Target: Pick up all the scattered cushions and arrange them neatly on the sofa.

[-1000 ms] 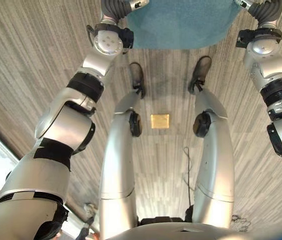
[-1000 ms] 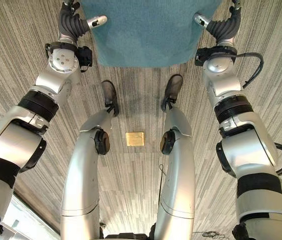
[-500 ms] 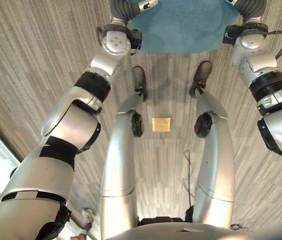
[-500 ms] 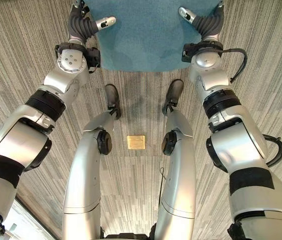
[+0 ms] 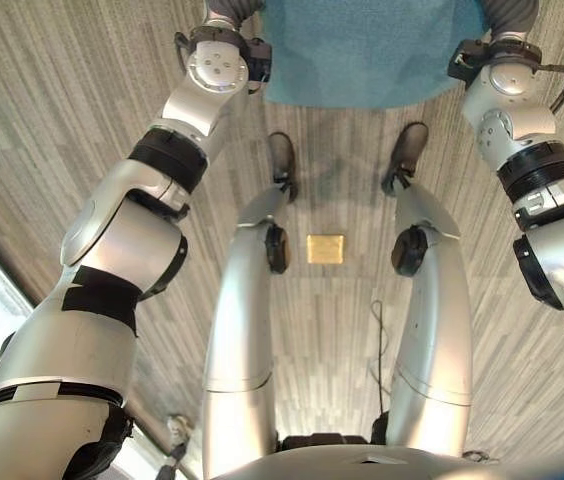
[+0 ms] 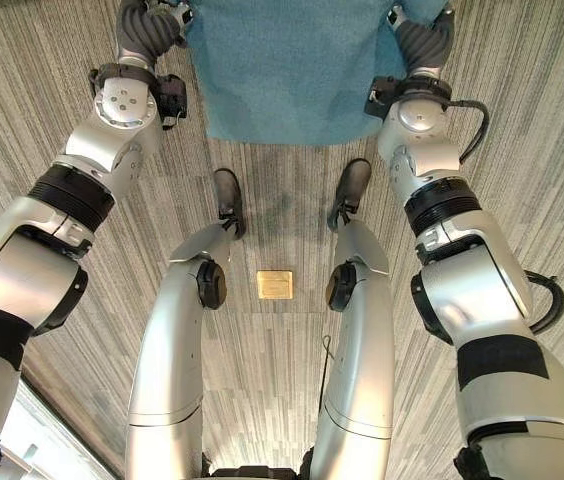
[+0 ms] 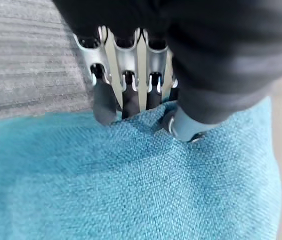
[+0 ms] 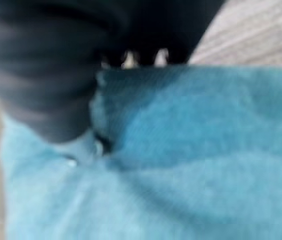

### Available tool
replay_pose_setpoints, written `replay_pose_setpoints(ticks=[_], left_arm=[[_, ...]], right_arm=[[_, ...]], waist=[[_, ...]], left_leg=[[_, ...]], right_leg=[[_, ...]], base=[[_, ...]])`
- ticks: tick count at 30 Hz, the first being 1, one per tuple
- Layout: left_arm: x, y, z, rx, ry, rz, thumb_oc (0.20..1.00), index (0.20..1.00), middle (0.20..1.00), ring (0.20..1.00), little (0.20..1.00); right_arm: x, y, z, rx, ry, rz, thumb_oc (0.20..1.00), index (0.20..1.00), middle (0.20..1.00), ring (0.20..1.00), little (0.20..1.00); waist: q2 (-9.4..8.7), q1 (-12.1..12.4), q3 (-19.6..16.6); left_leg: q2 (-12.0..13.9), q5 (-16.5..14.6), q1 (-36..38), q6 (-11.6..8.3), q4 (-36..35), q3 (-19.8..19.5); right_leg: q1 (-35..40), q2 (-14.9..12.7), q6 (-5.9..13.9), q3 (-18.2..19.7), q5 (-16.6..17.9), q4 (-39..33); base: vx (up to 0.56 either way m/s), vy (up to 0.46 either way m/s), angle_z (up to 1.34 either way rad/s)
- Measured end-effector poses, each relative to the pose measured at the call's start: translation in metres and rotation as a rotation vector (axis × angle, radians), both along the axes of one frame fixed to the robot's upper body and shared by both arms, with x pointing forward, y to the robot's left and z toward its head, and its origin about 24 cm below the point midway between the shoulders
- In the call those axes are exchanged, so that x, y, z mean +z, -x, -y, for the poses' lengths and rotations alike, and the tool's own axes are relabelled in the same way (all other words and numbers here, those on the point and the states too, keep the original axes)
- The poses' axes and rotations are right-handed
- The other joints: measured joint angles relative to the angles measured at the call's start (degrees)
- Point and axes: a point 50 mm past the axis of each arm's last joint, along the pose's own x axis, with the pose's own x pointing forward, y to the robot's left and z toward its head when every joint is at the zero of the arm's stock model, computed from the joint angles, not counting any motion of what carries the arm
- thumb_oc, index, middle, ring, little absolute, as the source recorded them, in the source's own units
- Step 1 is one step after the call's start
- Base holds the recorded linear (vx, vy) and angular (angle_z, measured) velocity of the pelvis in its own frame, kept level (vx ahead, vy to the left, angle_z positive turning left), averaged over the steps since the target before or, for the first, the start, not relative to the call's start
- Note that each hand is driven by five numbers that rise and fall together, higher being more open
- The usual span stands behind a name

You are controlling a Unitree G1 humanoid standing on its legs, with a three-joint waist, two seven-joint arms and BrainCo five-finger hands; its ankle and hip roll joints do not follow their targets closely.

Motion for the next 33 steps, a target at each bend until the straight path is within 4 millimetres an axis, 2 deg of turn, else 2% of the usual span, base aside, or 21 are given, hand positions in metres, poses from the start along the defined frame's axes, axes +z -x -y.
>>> replay_pose_setpoints(ticks=[4, 7, 9, 12, 17, 20, 21, 22, 23, 24, 25, 28, 33], left_arm=[[0.003, 0.001, -0.001, -0.004, 0.013, 0.01, 0.2, 0.2, 0.2, 0.2, 0.2], [0.007, 0.002, -0.006, -0.004, 0.04, 0.018, 0.2, 0.2, 0.2, 0.2, 0.2], [0.006, 0.003, -0.008, -0.009, 0.05, 0.019, 0.2, 0.2, 0.2, 0.2, 0.2], [0.007, 0.004, -0.005, -0.027, 0.065, 0.03, 0.2, 0.2, 0.2, 0.2, 0.2], [-0.023, 0.006, -0.009, -0.062, 0.142, -0.011, 0.2, 0.2, 0.2, 0.2, 0.2], [-0.025, 0.01, -0.009, -0.082, 0.179, 0.002, 0.2, 0.2, 0.2, 0.2, 0.2], [-0.035, 0.009, -0.012, -0.078, 0.193, -0.018, 0.2, 0.2, 0.2, 0.2, 0.2], [-0.059, 0.01, -0.019, -0.069, 0.233, -0.067, 0.2, 0.2, 0.2, 0.2, 0.2], [-0.093, 0.013, -0.019, -0.075, 0.256, -0.134, 0.2, 0.2, 0.2, 0.2, 0.2], [-0.119, 0.019, -0.017, -0.086, 0.266, -0.179, 0.2, 0.2, 0.2, 0.2, 0.2], [-0.127, 0.023, -0.012, -0.109, 0.283, -0.174, 0.2, 0.2, 0.2, 0.2, 0.2], [-0.13, 0.031, -0.007, -0.142, 0.32, -0.161, 0.2, 0.2, 0.2, 0.2, 0.2], [-0.132, 0.036, -0.012, -0.132, 0.325, -0.138, 0.2, 0.2, 0.2, 0.2, 0.2]], right_arm=[[0.004, 0.002, -0.002, 0.017, -0.009, 0.021, 0.2, 0.2, 0.2, 0.2, 0.2], [0.006, 0.003, -0.007, 0.041, -0.009, 0.034, 0.2, 0.2, 0.2, 0.2, 0.2], [0.001, 0.003, -0.006, 0.05, 0.002, 0.027, 0.2, 0.2, 0.2, 0.2, 0.2], [0.0, 0.003, -0.008, 0.064, 0.012, 0.029, 0.2, 0.2, 0.2, 0.2, 0.2], [-0.02, 0.004, -0.01, 0.09, -0.006, 0.008, 0.2, 0.2, 0.2, 0.2, 0.2], [-0.018, 0.006, -0.01, 0.09, 0.001, 0.021, 0.2, 0.2, 0.2, 0.2, 0.2], [-0.025, 0.005, -0.012, 0.09, 0.011, 0.001, 0.2, 0.2, 0.2, 0.2, 0.2], [-0.05, 0.005, -0.016, 0.111, -0.008, -0.044, 0.2, 0.2, 0.2, 0.2, 0.2], [-0.086, 0.009, -0.017, 0.123, -0.019, -0.099, 0.2, 0.2, 0.2, 0.2, 0.2], [-0.114, 0.015, -0.017, 0.13, -0.028, -0.139, 0.2, 0.2, 0.2, 0.2, 0.2], [-0.125, 0.02, -0.013, 0.125, -0.052, -0.138, 0.2, 0.2, 0.2, 0.2, 0.2], [-0.135, 0.027, -0.009, 0.125, -0.11, -0.134, 0.2, 0.2, 0.2, 0.2, 0.2], [-0.136, 0.033, -0.01, 0.132, -0.093, -0.11, 0.2, 0.2, 0.2, 0.2, 0.2]], waist=[[0.04, 0.01, -0.01], [0.26, -0.1, 0.03], [1.06, -0.19, -0.72], [1.17, -0.38, -0.72], [1.17, -1.24, -0.71], [1.16, -1.99, 0.71], [1.11, -2.42, 2.08], [1.1, -2.85, 1.99], [1.19, -3.1, -4.2], [1.61, -3.26, -10.21], [1.66, -3.19, -11.37], [1.62, -3.32, -11.38], [1.61, -3.94, -11.36]], left_leg=[[0.11, 0.17, 0.22, -0.08, -0.95, 0.1], [-0.04, 3.2, 4.29, -0.2, -8.49, 0.78], [-0.25, 3.82, 4.97, -0.33, -10.19, 0.32], [-0.15, 4.55, 5.89, -0.6, -11.65, -0.17], [-0.46, 5.24, 9.9, -1.03, -14.64, -0.58], [-0.39, 5.67, 13.29, -0.99, -15.8, -0.45], [-0.38, 5.64, 16.84, -1.02, -16.78, -0.43], [-0.61, 5.78, 21.59, -1.16, -19.09, -0.51], [-0.98, 5.65, 20.68, -1.32, -19.83, -0.83], [-1.02, 5.43, 18.59, -1.51, -19.92, -1.04], [-1.07, 5.28, 19.45, -1.65, -19.35, -1.38], [-1.35, 4.95, 22.63, -2.06, -19.64, -2.1], [-1.43, 5.08, 27.75, -2.33, -21.72, -2.01]], right_leg=[[0.17, 0.25, 0.32, 0.0, 0.4, -0.81], [4.34, 0.88, 0.35, -0.59, 3.87, -8.64], [5.36, 0.93, 0.2, -1.35, 4.39, -10.34], [6.45, 1.25, -0.04, -1.97, 4.67, -11.6], [10.38, 1.31, 0.03, -2.54, 4.79, -13.79], [13.89, 1.26, -0.13, -2.89, 5.09, -14.92], [17.42, 1.24, -0.16, -3.08, 5.02, -15.81], [22.31, 1.38, 0.12, -3.46, 5.2, -18.23], [21.22, 1.32, 0.68, -3.41, 4.78, -18.48], [19.14, 1.35, 1.35, -3.39, 3.89, -18.24], [20.0, 1.47, 1.31, -3.4, 3.71, -17.25], [23.22, 1.59, 1.23, -3.51, 3.32, -17.5], [28.08, 1.53, 1.88, -3.4, 3.06, -19.19]], base=[[0.0, 0.0, 0.0], [-0.05, -0.023, -0.06], [-0.05, -0.045, -0.01], [-0.03, -0.066, 0.01], [-0.01, -0.016, 0.02], [-0.01, -0.012, 0.0], [0.0, 0.0, 0.0], [0.0, 0.0, 0.0], [0.0, 0.0, 0.0], [0.0, -0.006, 0.04], [0.02, -0.002, 0.06], [0.01, -0.018, 0.03], [-0.01, -0.001, 0.0]])
